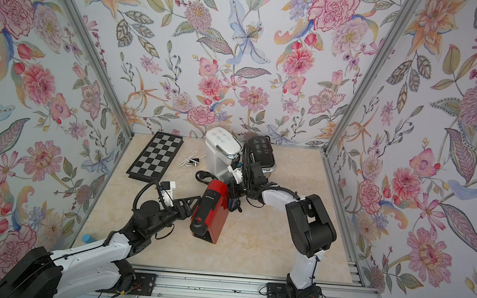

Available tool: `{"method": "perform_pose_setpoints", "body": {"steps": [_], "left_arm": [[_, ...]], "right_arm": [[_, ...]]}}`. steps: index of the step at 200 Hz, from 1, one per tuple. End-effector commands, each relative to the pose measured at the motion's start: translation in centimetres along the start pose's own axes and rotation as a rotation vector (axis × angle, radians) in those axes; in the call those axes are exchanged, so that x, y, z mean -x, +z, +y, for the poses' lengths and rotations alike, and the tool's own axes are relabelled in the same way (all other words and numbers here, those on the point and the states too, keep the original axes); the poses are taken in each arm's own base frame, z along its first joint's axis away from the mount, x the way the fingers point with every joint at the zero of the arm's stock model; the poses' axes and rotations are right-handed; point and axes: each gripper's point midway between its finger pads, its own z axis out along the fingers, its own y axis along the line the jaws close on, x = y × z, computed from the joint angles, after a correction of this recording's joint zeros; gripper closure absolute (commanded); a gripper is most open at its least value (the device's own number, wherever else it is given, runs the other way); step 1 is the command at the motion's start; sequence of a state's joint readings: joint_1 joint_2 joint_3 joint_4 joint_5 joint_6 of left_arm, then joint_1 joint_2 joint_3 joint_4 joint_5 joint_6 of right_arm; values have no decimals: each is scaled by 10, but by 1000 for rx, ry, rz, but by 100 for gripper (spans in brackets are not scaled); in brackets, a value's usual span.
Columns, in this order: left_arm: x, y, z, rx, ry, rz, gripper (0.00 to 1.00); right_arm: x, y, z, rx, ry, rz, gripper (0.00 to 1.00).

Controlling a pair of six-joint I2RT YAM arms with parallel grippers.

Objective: Wipe the surface of a coffee machine
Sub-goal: Wipe the dirt from the surface of the coffee machine.

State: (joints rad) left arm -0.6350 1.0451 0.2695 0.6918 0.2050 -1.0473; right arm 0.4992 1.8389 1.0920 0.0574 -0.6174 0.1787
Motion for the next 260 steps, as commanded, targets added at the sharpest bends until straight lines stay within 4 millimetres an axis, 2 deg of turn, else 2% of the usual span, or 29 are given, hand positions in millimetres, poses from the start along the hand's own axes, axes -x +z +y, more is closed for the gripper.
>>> {"method": "perform_pose_setpoints", "body": {"steps": [1, 61, 110, 149, 190, 260], "left_arm": [[-4, -4, 6, 14, 7, 8, 33], [-3, -11, 13, 28, 2, -4, 33], [-5, -13, 16, 34, -3, -4, 33], [-6, -14, 19, 41, -5, 0, 33], [-6, -13, 18, 31, -14, -5, 33], [-9, -11, 14, 1, -28, 5, 33]], "right_arm": [[-90, 18, -1, 40, 135, 271, 100], [-99, 21, -15, -19, 134, 295, 100], [-97, 18, -12, -23, 124, 290, 100], [-79, 6, 21, 69, 100, 251, 100], [-53, -20, 55, 160, 80, 179, 100], [-20, -56, 86, 234, 61, 82, 100]]}}
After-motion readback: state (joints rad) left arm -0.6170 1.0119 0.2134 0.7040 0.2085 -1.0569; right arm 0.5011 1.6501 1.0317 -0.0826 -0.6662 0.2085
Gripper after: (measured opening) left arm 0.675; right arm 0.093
